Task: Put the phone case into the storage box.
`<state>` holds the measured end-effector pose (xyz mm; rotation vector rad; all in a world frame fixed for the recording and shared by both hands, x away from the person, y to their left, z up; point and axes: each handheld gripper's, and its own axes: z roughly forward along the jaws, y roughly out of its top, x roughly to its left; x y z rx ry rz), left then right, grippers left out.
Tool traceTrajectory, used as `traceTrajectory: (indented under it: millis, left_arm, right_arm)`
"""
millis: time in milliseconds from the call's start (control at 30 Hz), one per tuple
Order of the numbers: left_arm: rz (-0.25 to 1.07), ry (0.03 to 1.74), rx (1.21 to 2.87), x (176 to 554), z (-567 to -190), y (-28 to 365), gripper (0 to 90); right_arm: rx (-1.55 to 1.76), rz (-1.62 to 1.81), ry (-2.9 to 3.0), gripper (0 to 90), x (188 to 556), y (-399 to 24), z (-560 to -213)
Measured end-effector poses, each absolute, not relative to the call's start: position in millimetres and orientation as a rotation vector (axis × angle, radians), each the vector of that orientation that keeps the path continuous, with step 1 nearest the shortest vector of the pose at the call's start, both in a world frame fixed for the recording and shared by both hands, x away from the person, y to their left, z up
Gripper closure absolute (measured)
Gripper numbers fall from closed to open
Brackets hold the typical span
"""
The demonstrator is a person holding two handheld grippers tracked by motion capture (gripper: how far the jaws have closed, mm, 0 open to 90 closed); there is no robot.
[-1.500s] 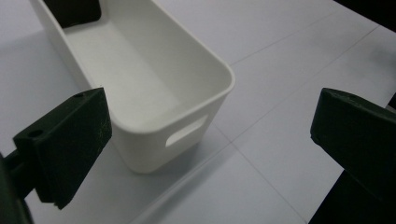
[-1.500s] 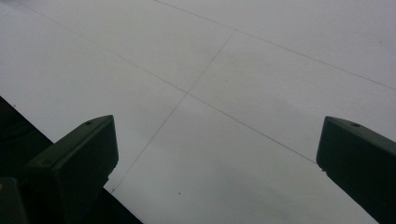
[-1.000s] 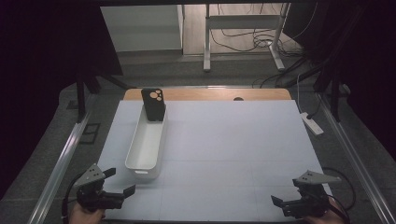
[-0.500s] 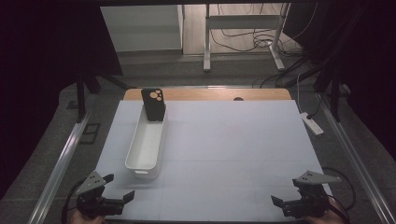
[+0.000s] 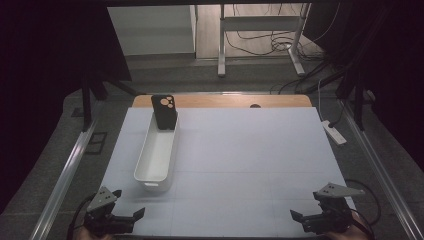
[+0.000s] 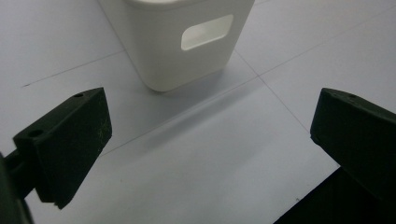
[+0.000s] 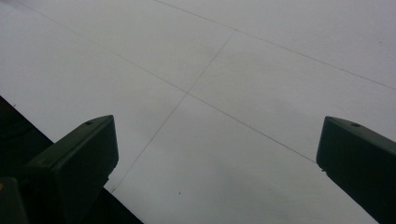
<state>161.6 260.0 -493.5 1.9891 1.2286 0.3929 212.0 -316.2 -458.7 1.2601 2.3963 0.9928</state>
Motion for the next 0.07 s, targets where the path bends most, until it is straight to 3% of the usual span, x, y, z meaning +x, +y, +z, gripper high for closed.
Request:
traceTrajectory:
  millis: [67]
  left_arm:
    - [0.388, 1.230, 1.979, 161.8, -493.3, 260.7, 0.0]
  right_arm:
    - [1.258, 0.990, 2.396, 0.0, 212.0, -316.2, -458.8]
